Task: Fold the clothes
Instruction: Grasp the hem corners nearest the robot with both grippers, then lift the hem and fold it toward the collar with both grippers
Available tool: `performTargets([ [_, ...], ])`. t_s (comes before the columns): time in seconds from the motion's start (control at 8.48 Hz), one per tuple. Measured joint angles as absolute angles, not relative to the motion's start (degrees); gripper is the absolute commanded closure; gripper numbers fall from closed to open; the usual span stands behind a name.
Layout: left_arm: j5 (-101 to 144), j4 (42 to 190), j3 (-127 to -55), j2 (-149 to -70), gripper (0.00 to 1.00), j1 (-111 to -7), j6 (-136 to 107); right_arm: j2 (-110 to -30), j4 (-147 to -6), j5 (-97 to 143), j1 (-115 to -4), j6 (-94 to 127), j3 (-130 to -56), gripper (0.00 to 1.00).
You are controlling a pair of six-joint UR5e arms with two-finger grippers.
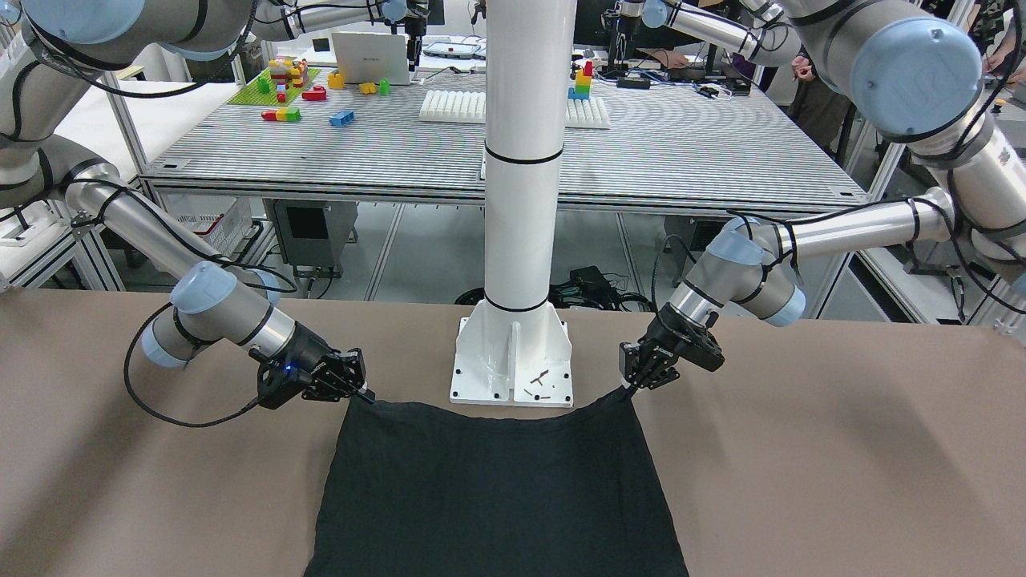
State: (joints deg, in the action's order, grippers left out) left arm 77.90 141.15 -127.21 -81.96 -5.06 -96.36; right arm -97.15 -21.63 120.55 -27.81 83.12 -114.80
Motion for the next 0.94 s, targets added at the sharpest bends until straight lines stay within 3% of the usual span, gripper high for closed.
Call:
performTargets([
  [0.35,92.7,147.51,-131.22,-81.22,1.0,-12.75,-88.45,-98.32,-11.12,129.6,-32.9,92.33,-117.04,1.0],
  [0.94,102.11,162.11,-132.55,-76.35,1.0,-13.86,-86.5,-101.67,7.8,134.47,-33.44,104.05,-116.73,1.0],
])
